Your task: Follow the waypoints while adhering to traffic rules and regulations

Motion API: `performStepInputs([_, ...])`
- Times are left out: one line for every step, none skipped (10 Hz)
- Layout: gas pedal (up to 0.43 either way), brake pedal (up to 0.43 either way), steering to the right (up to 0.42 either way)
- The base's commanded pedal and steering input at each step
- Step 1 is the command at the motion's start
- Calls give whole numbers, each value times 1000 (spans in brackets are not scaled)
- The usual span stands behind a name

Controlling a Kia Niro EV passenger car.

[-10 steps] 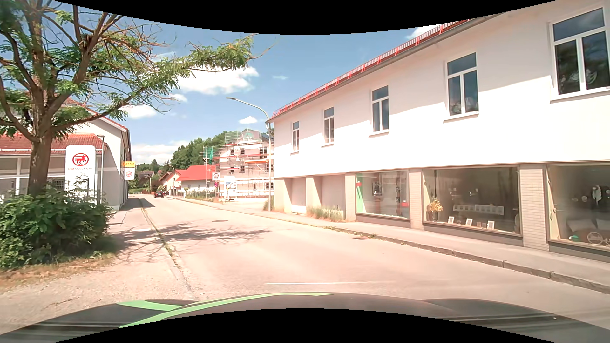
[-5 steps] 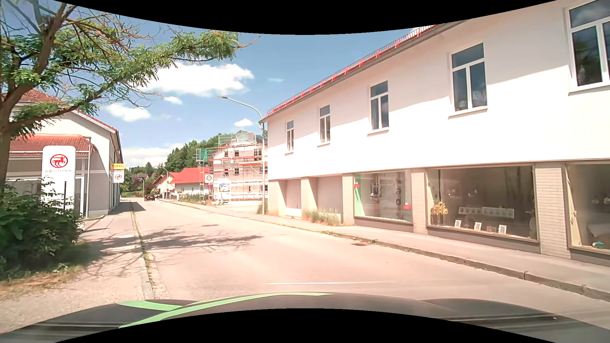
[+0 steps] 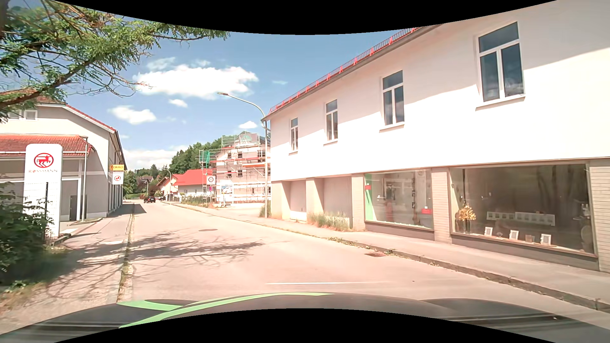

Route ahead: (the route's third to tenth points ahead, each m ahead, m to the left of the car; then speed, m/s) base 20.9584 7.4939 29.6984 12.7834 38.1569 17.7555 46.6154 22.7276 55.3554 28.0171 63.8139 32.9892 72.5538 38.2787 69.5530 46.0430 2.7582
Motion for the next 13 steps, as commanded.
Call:
performStepInputs([209,0,-108])
performStepInputs([197,0,-115])
performStepInputs([197,0,-119])
performStepInputs([197,0,-132])
performStepInputs([197,0,-146])
performStepInputs([197,0,-152])
performStepInputs([197,0,-157])
performStepInputs([197,0,-161])
performStepInputs([197,0,-162])
performStepInputs([197,0,-164])
performStepInputs([197,0,-169])
performStepInputs([197,0,-176])
performStepInputs([197,0,-183])
